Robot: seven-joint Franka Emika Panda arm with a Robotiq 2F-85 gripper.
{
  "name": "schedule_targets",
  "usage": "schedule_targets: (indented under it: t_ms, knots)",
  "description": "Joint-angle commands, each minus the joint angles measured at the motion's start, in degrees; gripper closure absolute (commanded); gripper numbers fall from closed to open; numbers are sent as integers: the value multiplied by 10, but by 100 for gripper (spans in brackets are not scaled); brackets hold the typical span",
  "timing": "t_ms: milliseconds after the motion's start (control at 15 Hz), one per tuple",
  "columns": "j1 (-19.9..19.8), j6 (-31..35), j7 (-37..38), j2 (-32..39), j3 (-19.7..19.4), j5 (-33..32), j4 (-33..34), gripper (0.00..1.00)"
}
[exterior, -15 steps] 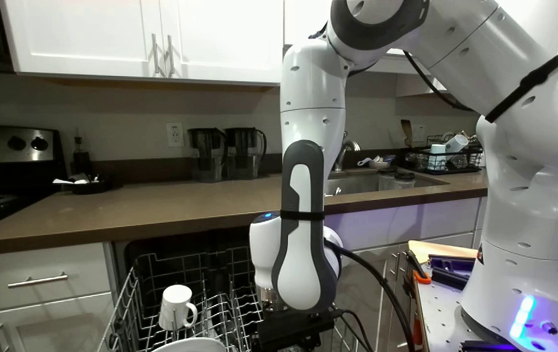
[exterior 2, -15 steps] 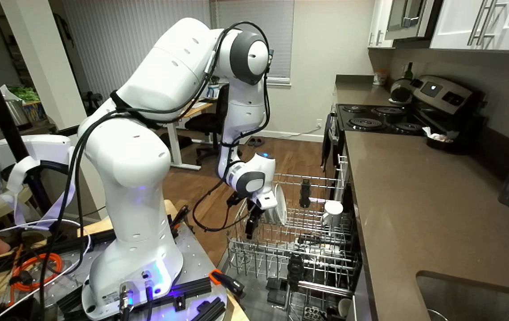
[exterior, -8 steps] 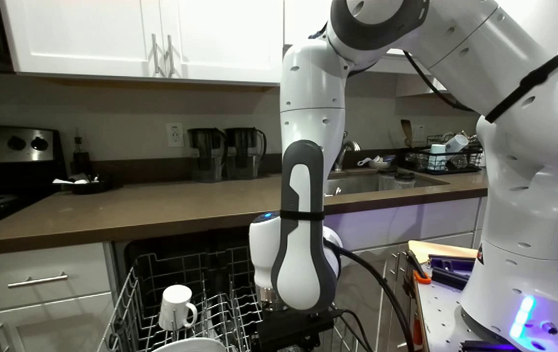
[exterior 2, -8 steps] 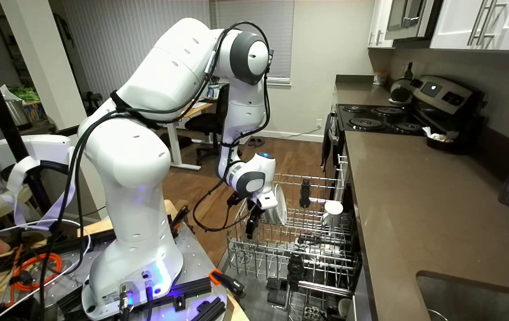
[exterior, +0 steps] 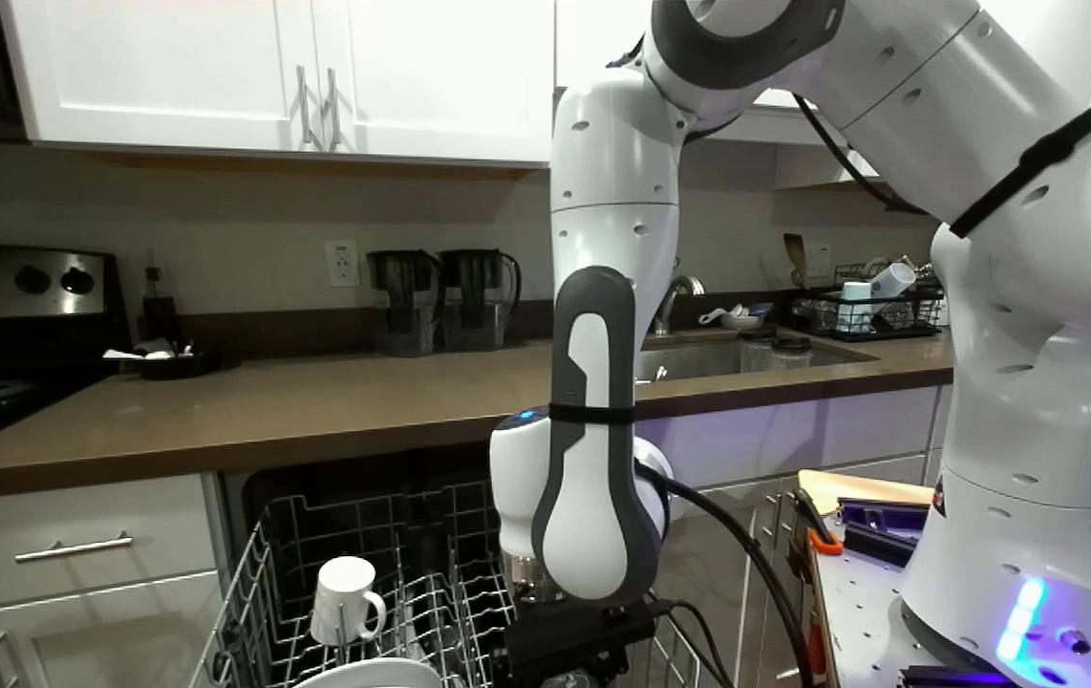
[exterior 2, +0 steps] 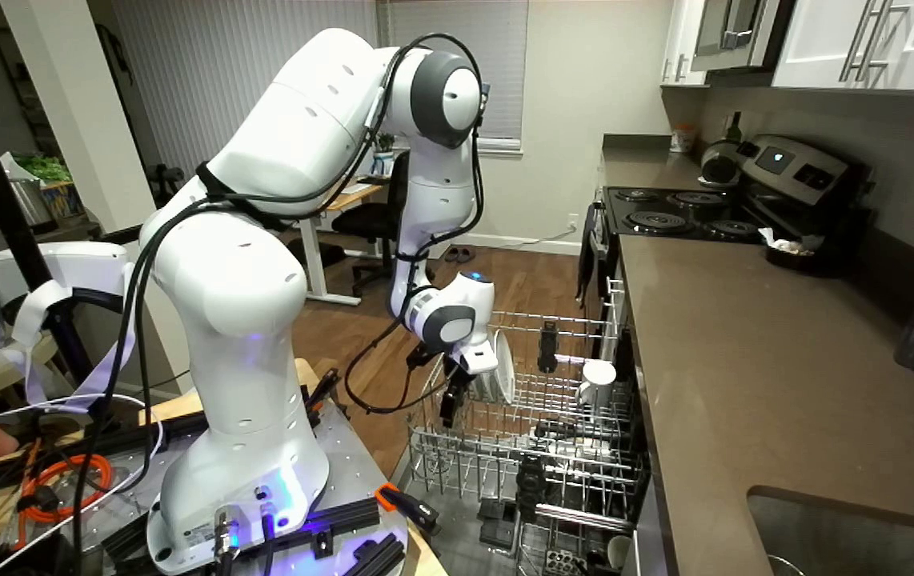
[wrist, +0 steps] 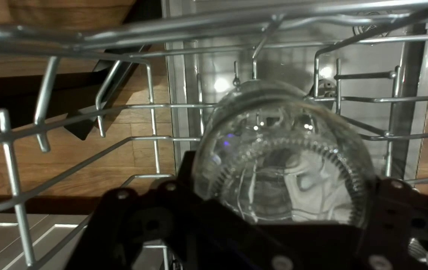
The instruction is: Move the cups to the back left corner of the dishwater
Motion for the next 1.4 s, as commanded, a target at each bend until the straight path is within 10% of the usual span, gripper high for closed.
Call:
schedule_targets:
  t_ms: [0, 1333]
  knots:
    - [13, -11, -18, -52, -6, 28, -40, 36]
    - [66, -103, 4, -235, -76, -3, -134, 36]
